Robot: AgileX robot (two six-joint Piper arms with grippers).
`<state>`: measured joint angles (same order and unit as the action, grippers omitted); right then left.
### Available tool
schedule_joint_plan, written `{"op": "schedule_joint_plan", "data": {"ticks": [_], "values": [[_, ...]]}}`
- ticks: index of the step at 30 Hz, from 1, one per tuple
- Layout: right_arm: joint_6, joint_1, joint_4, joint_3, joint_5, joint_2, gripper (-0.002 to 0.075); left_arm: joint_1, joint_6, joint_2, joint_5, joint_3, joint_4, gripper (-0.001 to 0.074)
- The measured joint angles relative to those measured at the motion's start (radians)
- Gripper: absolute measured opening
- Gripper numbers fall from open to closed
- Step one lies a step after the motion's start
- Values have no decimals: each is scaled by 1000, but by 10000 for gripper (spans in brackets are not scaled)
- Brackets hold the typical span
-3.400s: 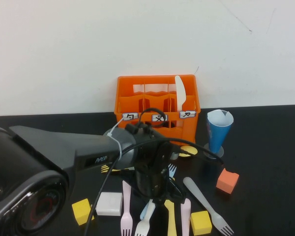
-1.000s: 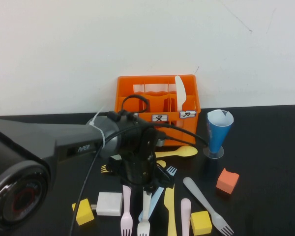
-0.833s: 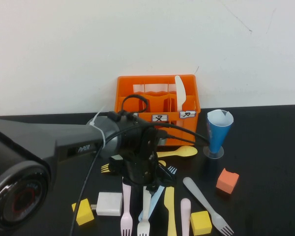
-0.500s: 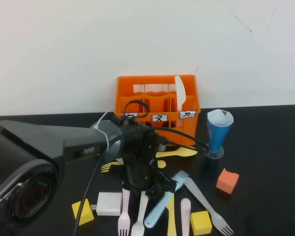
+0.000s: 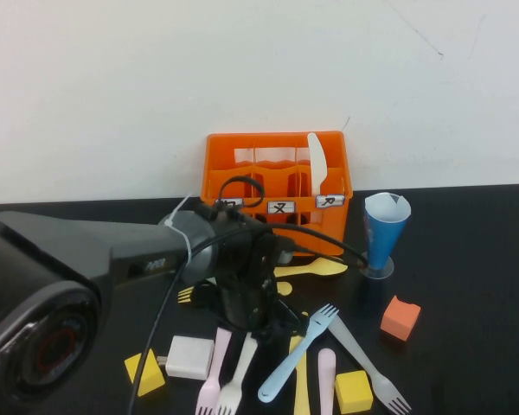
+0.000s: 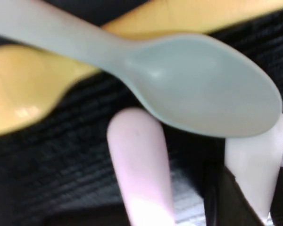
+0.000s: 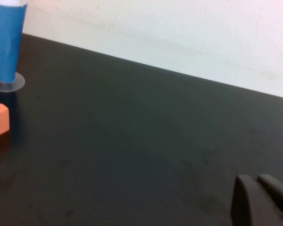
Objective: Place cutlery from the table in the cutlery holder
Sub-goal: Pick up the fork, then place the fork on the box
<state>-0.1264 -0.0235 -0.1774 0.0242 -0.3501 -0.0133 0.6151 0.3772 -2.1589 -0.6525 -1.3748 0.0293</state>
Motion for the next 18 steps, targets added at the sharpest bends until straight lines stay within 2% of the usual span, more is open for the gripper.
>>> {"op": "schedule_joint_plan", "data": {"ticks": [8,18], "values": [[0,0,0,0,0,0,-4,25,0,210,107,25,154,179],[0,0,0,0,0,0,-4,49,20,528,614,290,205,179]]}}
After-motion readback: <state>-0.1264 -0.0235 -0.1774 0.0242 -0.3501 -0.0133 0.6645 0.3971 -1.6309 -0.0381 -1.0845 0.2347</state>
